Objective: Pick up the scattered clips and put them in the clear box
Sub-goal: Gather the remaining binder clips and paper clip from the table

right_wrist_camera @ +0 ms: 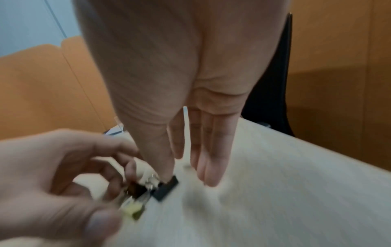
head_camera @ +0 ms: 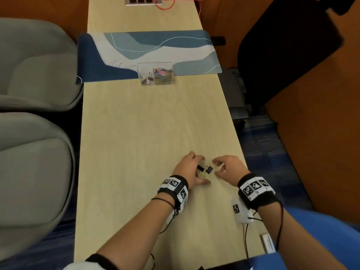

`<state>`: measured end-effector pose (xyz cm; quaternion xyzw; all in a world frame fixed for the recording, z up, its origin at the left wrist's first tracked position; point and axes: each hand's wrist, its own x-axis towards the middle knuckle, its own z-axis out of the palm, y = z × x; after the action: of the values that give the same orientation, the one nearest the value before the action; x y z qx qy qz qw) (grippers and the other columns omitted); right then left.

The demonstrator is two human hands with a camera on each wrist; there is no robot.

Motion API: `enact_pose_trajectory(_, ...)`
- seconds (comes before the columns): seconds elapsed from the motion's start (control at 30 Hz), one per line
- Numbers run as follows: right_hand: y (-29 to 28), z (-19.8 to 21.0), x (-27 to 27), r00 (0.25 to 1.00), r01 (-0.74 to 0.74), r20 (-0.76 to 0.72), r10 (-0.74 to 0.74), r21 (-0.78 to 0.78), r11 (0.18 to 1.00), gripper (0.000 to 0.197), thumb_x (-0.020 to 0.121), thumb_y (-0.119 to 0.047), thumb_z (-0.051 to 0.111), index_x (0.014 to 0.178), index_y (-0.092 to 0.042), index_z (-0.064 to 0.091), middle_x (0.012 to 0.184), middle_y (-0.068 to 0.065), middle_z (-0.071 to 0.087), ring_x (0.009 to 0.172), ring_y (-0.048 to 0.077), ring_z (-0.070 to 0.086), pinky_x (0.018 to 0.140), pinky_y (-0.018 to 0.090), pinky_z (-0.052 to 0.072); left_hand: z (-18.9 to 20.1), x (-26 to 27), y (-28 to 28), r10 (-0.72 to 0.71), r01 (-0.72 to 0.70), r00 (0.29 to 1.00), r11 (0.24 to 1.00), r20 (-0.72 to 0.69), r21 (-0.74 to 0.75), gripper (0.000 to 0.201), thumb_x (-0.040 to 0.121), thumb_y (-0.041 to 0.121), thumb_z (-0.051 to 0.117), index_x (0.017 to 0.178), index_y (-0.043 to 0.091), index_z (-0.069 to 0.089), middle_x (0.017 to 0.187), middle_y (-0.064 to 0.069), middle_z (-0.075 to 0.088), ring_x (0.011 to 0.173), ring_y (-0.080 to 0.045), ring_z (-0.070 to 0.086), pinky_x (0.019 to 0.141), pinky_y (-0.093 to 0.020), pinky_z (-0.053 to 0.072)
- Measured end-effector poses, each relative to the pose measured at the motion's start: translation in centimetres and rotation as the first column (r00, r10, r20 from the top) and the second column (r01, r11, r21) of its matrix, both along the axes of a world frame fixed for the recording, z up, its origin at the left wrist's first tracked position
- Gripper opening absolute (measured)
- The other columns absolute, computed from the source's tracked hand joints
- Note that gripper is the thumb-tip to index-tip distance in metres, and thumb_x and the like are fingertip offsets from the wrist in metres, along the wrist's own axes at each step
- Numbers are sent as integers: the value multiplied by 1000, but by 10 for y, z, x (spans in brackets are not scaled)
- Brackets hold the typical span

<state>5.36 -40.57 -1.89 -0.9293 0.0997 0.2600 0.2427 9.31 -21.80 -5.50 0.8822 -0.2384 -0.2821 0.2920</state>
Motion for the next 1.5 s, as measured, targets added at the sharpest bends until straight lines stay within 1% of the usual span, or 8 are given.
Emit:
enact_pose_trajectory(0.17, 12, -22, -15, 987, 34, 157, -35, 8, 999, 44, 79, -26, 74, 121, -20, 64, 99, -1, 55, 74, 12, 58, 81, 25, 50, -5, -13, -10, 124, -123, 990, 992, 72, -28, 51, 76, 32, 77, 122, 17, 61, 112, -2, 54, 103, -21, 54, 93, -37, 48)
enact_pose_trajectory(0.5, 25, -30, -19, 973, 89, 215, -90, 16, 996, 27, 77, -27, 75, 102, -20, 67, 100, -3, 54, 71, 13, 55, 75, 27, 51, -4, -15, 1, 160, -174, 972, 983, 173, 66, 21, 74, 16, 65, 95, 13, 63, 104, -4, 47, 94, -21, 46, 79, -32, 50)
enact_pose_trajectory(0.77, 37, -24, 10, 987, 57, 145, -65, 57, 997, 24, 69, -16, 69, 90, -19, 59, 85, -5, 57, 73, 16, 56, 68, 28, 51, 1, 4, 12, 97, -143, 962, 975, 255, 172, 26, 83, 13, 57, 108, 11, 54, 111, -9, 48, 96, -25, 46, 79, -29, 41)
enact_pose_trajectory(0.93, 40, -31, 21, 977, 175, 99, -191, 148, 973, 14, 69, -11, 65, 73, -24, 60, 66, -7, 59, 65, 18, 61, 64, 28, 55, 1, 16, 20, 111, -137, 965, 986, 238, 97, 21, 78, 8, 56, 99, 10, 61, 99, -7, 54, 84, -24, 51, 75, -35, 49)
enact_pose_trajectory(1.07, 36, -36, 25, 974, 204, 59, -216, 165, 965, 21, 73, -11, 67, 62, -29, 62, 58, -12, 57, 63, 15, 63, 67, 28, 58, -7, 17, 27, 56, -65, 973, 997, 222, 35, 31, 84, 6, 59, 112, 15, 67, 105, -5, 55, 92, -21, 54, 83, -30, 49)
enact_pose_trajectory(1.2, 38, -28, 50, 975, 208, 34, -221, 224, 952, 6, 72, -24, 73, 71, -21, 68, 61, -4, 66, 63, 16, 67, 68, 31, 59, -1, 32, 33, 179, -179, 981, 984, 70, -6, 24, 77, 9, 65, 95, 24, 72, 97, 2, 58, 87, -14, 57, 80, -21, 47)
enact_pose_trajectory(1.37, 54, 8, 118, 940, 249, 116, -321, 410, 877, 11, 75, -23, 78, 79, -15, 71, 65, 3, 68, 58, 19, 69, 61, 33, 60, 2, 67, 50, 302, -304, 951, 952, -64, -27, 15, 64, 13, 77, 70, 25, 69, 73, 12, 67, 69, -2, 60, 67, -11, 42)
enact_pose_trajectory(1.5, 74, 40, 183, 885, 245, 180, -430, 605, 758, 11, 81, -18, 76, 87, -9, 74, 69, 5, 67, 57, 16, 64, 53, 27, 58, 16, 114, 71, 405, -410, 912, 903, -66, -125, 16, 65, 10, 79, 70, 23, 72, 66, 7, 68, 60, -5, 60, 62, -20, 52)
